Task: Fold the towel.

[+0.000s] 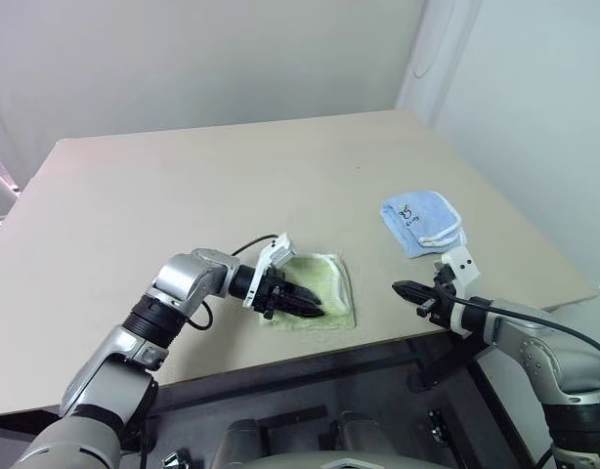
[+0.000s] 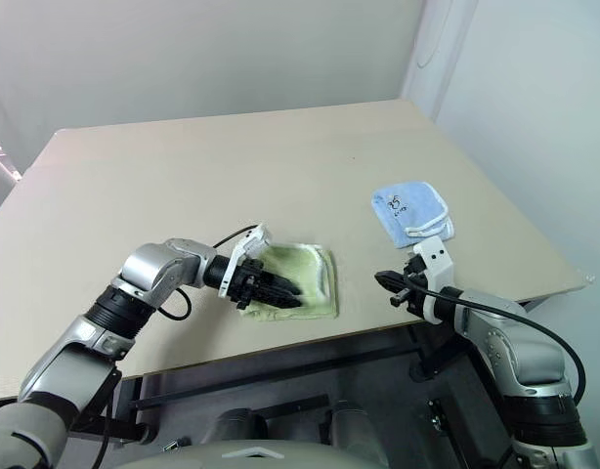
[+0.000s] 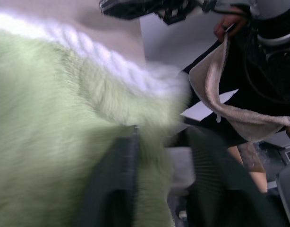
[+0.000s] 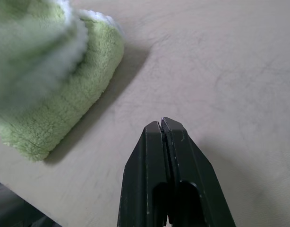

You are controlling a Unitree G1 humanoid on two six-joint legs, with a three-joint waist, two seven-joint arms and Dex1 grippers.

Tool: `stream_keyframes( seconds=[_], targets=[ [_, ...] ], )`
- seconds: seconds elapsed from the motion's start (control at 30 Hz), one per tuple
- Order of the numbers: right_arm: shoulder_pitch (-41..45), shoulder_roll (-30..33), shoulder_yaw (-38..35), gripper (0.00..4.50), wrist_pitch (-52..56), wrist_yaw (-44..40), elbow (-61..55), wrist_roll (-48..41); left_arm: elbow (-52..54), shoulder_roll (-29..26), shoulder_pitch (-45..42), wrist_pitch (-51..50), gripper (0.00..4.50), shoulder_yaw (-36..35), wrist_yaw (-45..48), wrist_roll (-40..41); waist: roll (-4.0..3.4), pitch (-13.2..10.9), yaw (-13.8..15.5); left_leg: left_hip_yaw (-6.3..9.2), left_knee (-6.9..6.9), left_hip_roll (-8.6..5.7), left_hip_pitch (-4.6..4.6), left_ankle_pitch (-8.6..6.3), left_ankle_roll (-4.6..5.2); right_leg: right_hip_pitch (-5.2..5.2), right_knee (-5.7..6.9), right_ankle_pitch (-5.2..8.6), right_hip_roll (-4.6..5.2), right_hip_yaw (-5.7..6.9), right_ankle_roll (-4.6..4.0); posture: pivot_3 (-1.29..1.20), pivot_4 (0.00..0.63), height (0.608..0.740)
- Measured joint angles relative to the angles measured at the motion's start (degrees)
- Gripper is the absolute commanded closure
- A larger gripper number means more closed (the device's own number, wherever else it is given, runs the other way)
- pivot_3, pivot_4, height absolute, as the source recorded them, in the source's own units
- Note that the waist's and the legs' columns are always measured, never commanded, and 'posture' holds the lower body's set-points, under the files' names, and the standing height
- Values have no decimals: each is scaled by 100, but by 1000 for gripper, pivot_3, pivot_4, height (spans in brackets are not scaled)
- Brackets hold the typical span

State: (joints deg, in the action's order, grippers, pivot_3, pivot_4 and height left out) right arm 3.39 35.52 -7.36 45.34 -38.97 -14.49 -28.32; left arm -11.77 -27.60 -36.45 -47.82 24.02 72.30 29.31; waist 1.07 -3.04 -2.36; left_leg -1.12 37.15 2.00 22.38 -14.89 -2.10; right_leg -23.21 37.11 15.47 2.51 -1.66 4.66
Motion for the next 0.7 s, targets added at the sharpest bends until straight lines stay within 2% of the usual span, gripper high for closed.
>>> stream_keyframes(
  seconds=[0.13,0.3,0.5,0.6,0.7],
  targets=[
    [62,4,2,4500,-51,12,41,55,43,72,33,-23,99,-57,9,-6,0,0,3,0,1,0,0,0,0,0,1,0,0,0,1,0,0,740],
    [176,5,-5,4500,-109,-23,101,42,329,79,198,-120,45,-373,-89,118,-1,0,-7,2,0,1,-1,0,0,1,2,0,-2,0,1,0,0,740],
    [736,-178,-248,4500,29,-171,-11,-614,713,-238,256,395,45,-1349,-349,227,-2,0,-12,4,0,4,-7,0,0,2,11,-1,-8,-1,1,0,0,740],
    [973,-256,-72,4500,-34,-265,-134,-681,597,-279,253,850,661,-1687,-678,46,-2,1,10,5,1,3,-8,0,0,7,10,-2,-7,0,2,0,0,740],
    [1263,-459,253,4500,-245,-342,-90,-640,382,-461,348,1083,1679,-1939,-757,-16,-2,0,-6,3,2,3,-6,0,0,6,9,-3,-6,-1,4,0,0,740]
  ],
)
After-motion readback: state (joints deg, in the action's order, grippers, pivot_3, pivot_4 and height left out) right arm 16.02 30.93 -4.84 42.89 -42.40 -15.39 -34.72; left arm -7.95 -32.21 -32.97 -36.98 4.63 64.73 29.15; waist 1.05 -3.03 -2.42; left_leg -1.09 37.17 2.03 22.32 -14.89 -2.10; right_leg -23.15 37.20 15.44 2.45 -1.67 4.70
